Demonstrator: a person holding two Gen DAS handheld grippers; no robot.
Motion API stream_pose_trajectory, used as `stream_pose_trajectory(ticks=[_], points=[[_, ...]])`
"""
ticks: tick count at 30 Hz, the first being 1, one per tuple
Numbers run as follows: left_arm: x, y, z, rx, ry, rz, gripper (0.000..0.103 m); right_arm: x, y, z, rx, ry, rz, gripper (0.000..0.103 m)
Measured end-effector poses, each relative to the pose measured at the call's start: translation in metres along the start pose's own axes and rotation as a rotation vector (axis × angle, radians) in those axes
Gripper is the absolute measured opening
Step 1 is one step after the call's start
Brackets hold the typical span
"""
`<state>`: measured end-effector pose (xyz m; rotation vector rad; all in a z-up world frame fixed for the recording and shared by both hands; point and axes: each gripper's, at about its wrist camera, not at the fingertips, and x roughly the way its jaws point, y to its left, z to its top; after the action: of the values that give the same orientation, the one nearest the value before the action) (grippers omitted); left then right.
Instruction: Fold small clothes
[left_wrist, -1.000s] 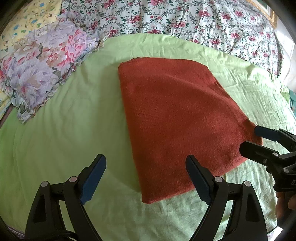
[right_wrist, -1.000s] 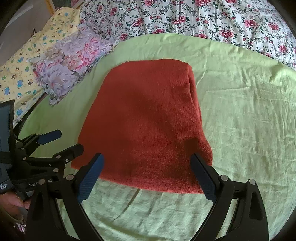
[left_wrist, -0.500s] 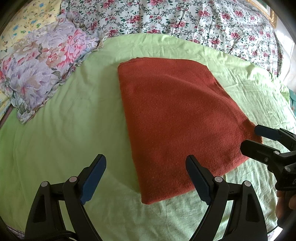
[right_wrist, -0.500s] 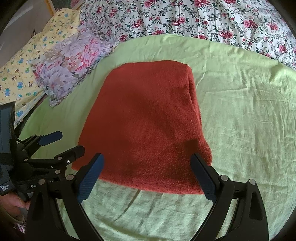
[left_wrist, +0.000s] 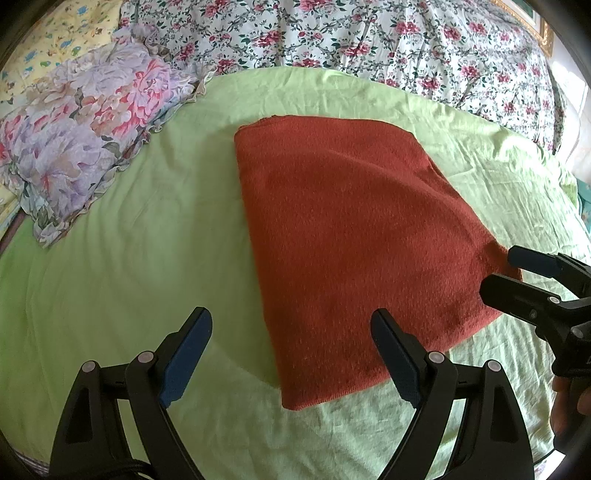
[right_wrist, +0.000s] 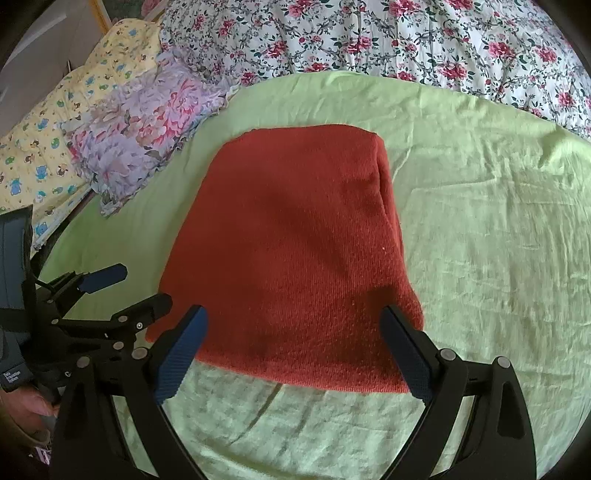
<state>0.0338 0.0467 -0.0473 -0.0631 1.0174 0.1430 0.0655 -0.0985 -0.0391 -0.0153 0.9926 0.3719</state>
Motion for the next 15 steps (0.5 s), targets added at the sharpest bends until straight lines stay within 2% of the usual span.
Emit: stream_pose_trajectory(ticks=[15], points=[[0.0051, -0.0002, 0.0073, 0.009, 0.009, 0.009, 0.088, 0.0028, -0.0025, 0.0061, 0.007, 0.000, 0.003, 0.094]])
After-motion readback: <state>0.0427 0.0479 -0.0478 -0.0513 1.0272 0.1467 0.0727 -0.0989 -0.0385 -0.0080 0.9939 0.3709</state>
